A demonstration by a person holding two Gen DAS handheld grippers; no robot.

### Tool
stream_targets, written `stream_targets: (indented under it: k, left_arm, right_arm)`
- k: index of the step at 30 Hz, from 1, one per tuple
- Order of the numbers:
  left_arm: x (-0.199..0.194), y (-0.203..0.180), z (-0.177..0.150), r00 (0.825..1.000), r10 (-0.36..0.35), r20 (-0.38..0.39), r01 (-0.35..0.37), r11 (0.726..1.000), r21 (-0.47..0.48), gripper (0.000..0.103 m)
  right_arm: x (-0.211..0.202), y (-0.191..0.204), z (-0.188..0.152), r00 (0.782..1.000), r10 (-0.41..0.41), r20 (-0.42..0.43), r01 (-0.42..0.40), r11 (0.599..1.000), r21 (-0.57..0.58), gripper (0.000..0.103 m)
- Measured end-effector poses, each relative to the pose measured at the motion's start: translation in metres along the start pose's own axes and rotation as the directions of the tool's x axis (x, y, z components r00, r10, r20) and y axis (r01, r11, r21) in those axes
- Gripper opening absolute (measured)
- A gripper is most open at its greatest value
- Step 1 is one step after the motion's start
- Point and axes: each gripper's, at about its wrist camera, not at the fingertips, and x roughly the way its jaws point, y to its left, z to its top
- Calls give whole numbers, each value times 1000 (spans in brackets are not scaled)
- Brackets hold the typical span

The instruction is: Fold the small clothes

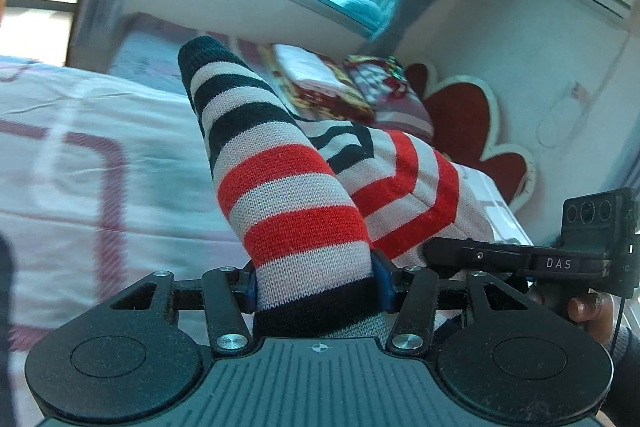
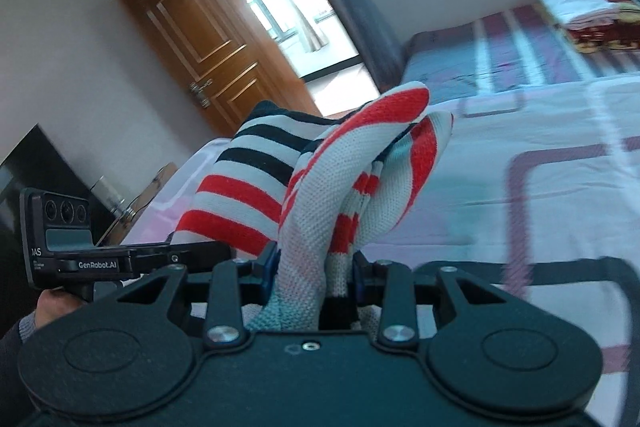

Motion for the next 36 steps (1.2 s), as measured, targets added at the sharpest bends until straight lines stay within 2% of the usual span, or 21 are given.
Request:
stream_targets:
  k: [6,14,17,19,20,21,22,24,28,29,30,31,33,35,36]
  left_arm:
    - [-11,37,-6,998,55,-4,-55,998,-2,52]
    - [-13,95,-13,996,90,-25,-91,996,-23,52]
    - [-8,123,-26,992,120,-48,-122,991,-52,53]
    - [1,142,-41,982,170,-82,-177,981,-83,53]
    - [5,150,-50,980,182,-87,-190,976,-102,57]
    - [4,155,-57,984,169,-57,-175,977,-118,57]
    - [4,159,-62,987,157,-39,-161,976,-143,58]
    - [7,158,-64,986,166,-28,-169,973,-156,61]
    - [-3,144,-67,973,230,-15,-230,966,-115,65]
    - [-9,140,-67,971,240,-8,-239,965,-106,65]
    - [-20,135,-69,969,246,1,-244,964,-107,65]
    - [-28,129,-70,969,245,11,-243,964,-105,65]
    - [-41,121,-75,967,256,20,-253,963,-91,65]
    - [-51,115,-85,968,252,9,-251,965,-81,65]
    - [-53,111,-91,967,256,9,-254,964,-80,65]
  right_arm:
    - [47,21,-4,999,32,-40,-33,999,-24,34]
    - [97,26,-18,994,83,-75,-82,996,27,34]
    - [119,25,-25,990,92,-103,-88,995,42,34]
    - [139,24,-35,986,93,-140,-84,994,64,34]
    - [152,21,-42,982,76,-171,-64,995,73,34]
    - [162,14,-49,980,31,-198,-16,997,76,35]
    - [166,0,-55,981,72,-180,-48,989,138,34]
    - [163,-18,-59,978,143,-153,-104,966,238,32]
    - [158,-7,-50,975,107,-192,-73,982,176,34]
    - [153,-3,-47,976,84,-203,-52,986,159,40]
    - [143,2,-43,978,37,-204,-11,992,127,55]
    - [132,7,-41,981,3,-193,15,995,94,61]
    - [104,15,-39,985,32,-168,-22,998,59,57]
    - [83,25,-39,985,67,-156,-58,996,61,44]
    - [73,30,-40,985,76,-156,-68,996,55,41]
